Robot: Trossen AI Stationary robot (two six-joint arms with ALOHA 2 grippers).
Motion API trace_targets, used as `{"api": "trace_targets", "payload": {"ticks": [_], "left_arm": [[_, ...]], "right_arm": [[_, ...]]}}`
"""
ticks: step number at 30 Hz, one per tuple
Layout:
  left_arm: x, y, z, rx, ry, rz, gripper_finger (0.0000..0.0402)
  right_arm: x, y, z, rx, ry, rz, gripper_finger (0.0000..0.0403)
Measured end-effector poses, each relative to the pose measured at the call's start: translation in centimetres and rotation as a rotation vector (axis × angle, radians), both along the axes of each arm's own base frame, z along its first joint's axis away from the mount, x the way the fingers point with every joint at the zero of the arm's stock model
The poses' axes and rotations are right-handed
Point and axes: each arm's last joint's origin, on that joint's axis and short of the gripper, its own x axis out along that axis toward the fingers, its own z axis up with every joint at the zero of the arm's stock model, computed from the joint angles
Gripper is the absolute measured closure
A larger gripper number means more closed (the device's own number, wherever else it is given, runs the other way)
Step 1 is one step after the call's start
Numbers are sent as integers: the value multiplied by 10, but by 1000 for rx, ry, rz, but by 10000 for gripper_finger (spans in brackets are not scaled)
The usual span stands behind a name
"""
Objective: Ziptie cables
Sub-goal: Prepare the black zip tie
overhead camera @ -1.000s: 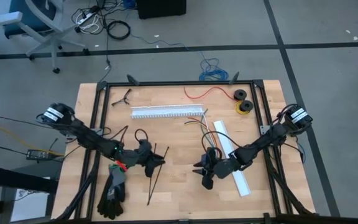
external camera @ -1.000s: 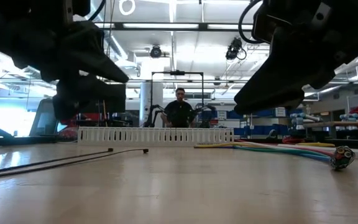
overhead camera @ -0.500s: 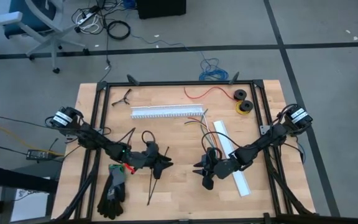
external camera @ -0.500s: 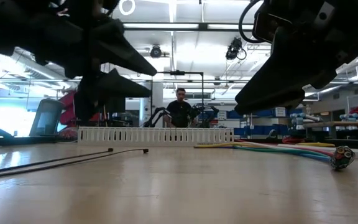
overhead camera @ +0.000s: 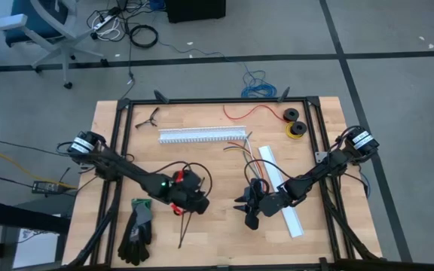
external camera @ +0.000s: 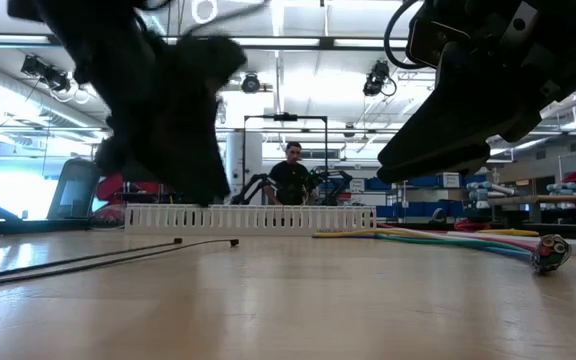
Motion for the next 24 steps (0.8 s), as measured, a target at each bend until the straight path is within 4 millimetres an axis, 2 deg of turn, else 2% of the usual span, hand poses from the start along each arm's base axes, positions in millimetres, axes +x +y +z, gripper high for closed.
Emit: {"api": "trace_targets", "payload": {"ticks": [4, 9, 17, 24], "left_arm": [[8, 3, -24, -46, 64, -10, 238], [15, 4, -35, -42, 63, 3, 251], [12, 6, -28, -35, 54, 6, 344], [12, 5, -22, -67, 33, -6, 368]], "right_arm": [[0, 0, 0, 1, 0, 1, 292], [0, 1, 0, 2, 0, 3, 292], [0, 1, 0, 6, -3, 5, 292], [0, 2, 0, 13, 2, 19, 292]]}}
